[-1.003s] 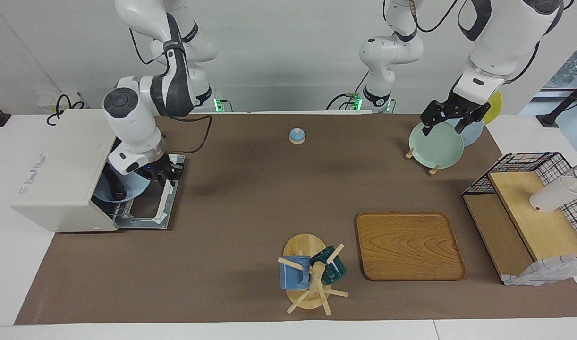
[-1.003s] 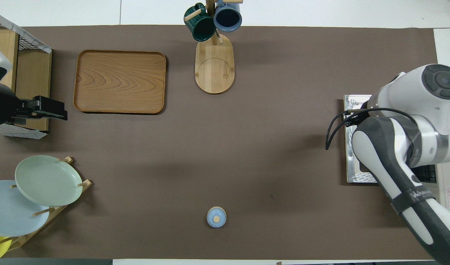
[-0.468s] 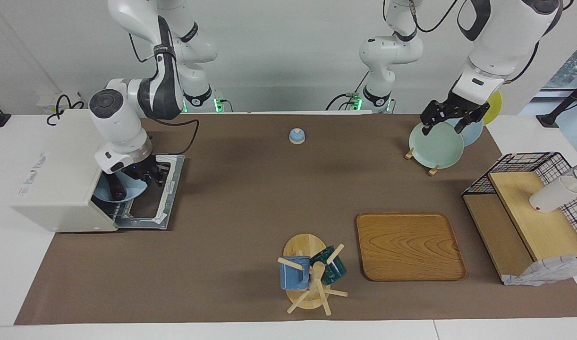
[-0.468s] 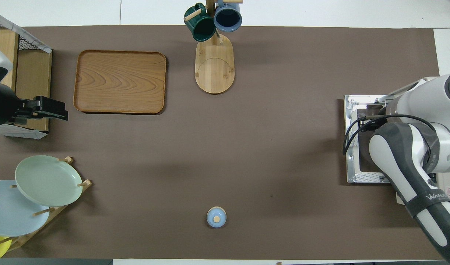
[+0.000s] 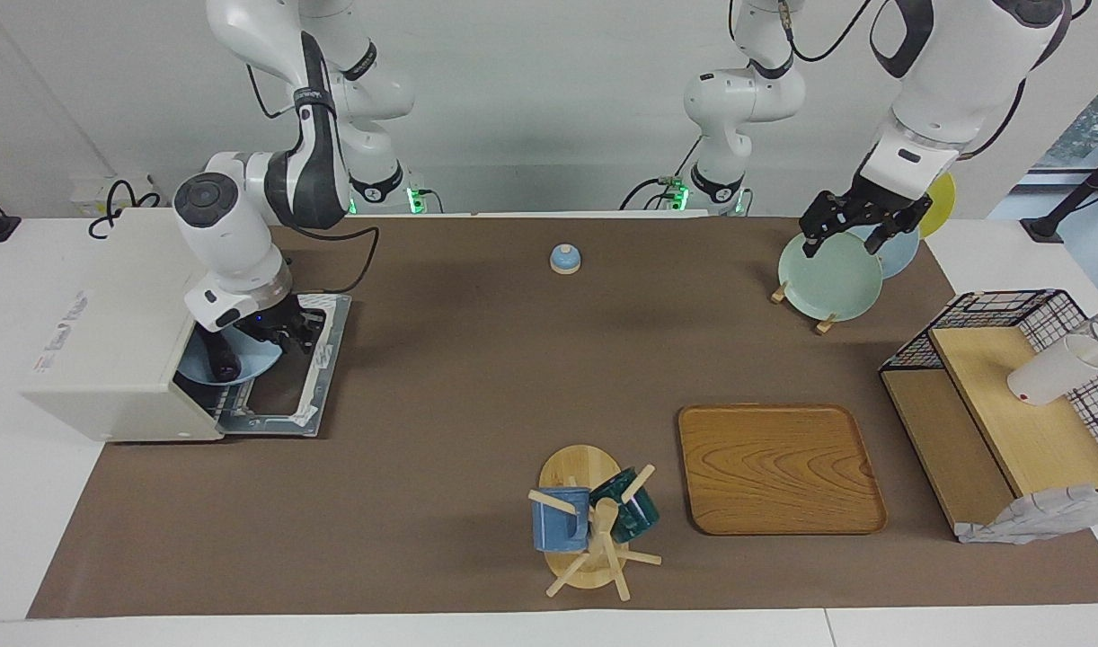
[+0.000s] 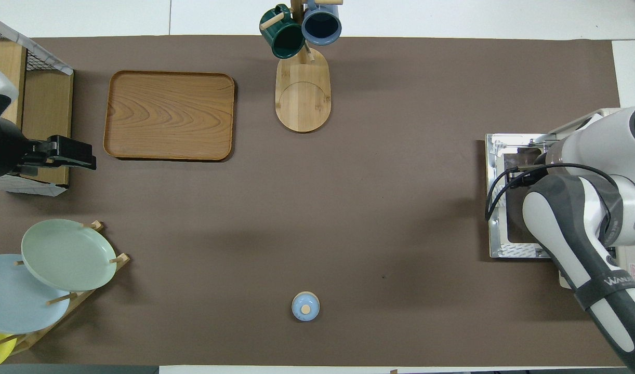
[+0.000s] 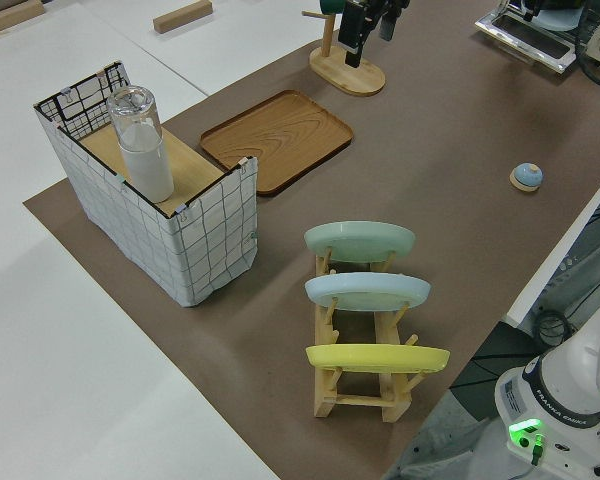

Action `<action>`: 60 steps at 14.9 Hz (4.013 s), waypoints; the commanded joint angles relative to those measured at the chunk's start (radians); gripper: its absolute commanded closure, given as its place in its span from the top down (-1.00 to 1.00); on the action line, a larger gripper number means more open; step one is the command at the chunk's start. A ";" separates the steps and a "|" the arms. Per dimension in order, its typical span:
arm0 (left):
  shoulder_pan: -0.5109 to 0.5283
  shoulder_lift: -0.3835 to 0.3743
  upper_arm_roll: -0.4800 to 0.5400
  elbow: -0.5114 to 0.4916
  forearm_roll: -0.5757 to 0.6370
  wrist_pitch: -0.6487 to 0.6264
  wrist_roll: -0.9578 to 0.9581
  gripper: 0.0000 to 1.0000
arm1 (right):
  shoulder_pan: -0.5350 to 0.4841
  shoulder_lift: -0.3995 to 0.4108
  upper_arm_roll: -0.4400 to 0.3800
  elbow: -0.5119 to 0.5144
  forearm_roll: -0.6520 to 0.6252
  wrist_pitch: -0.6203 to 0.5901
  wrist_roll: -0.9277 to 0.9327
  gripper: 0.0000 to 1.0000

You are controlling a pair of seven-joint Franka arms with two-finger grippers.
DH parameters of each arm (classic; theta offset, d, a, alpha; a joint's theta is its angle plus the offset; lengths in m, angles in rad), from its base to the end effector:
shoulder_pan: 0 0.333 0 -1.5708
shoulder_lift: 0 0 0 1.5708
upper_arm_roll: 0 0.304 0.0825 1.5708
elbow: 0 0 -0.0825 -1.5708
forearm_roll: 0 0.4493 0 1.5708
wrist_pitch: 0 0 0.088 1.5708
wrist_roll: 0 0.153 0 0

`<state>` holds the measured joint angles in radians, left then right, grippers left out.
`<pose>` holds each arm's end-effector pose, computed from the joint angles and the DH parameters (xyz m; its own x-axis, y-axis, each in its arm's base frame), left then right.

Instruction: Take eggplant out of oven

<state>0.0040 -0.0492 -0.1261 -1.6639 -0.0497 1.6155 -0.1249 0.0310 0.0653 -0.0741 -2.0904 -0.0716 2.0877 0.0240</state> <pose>0.6026 -0.0827 0.5504 1.0000 0.0051 -0.0050 0.0053 -0.9991 0.0432 0.5990 -0.0323 0.2934 0.9972 -0.0318 -0.0674 -0.0273 -0.9974 0.0661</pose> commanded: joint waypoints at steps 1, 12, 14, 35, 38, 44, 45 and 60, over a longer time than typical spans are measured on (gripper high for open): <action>0.007 0.002 0.000 0.006 -0.030 0.011 0.002 1.00 | -0.036 -0.021 0.004 -0.019 -0.014 -0.008 -0.036 0.02; -0.001 0.003 -0.001 0.009 -0.030 0.015 -0.001 1.00 | -0.054 -0.050 0.004 -0.119 -0.014 0.114 -0.053 -0.28; -0.001 0.003 -0.001 0.009 -0.030 0.015 -0.001 1.00 | -0.062 -0.051 0.004 -0.131 -0.014 0.126 -0.079 -0.54; 0.004 0.006 -0.001 0.012 -0.036 0.015 0.001 1.00 | 0.571 0.181 0.016 0.411 -0.163 -0.285 0.434 -1.00; 0.005 0.006 -0.001 0.012 -0.039 0.017 0.001 1.00 | 0.682 0.443 0.023 0.766 -0.152 -0.411 0.554 -1.00; 0.005 0.006 -0.001 0.016 -0.051 0.018 -0.001 1.00 | 0.714 0.580 0.037 0.790 -0.013 -0.157 0.710 -1.00; 0.007 0.006 -0.001 0.015 -0.050 0.020 -0.001 1.00 | 0.742 0.593 0.037 0.788 -0.016 -0.140 0.747 -1.00; -0.002 0.002 -0.001 0.003 -0.050 0.020 -0.001 1.00 | 0.689 0.438 0.022 0.752 -0.091 -0.256 0.616 -0.05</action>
<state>0.0042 -0.0491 -0.1300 -1.6633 -0.0831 1.6346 -0.1252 0.7756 0.5975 -0.0592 -1.2781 -0.1518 1.8964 0.7213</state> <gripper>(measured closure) 0.000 0.502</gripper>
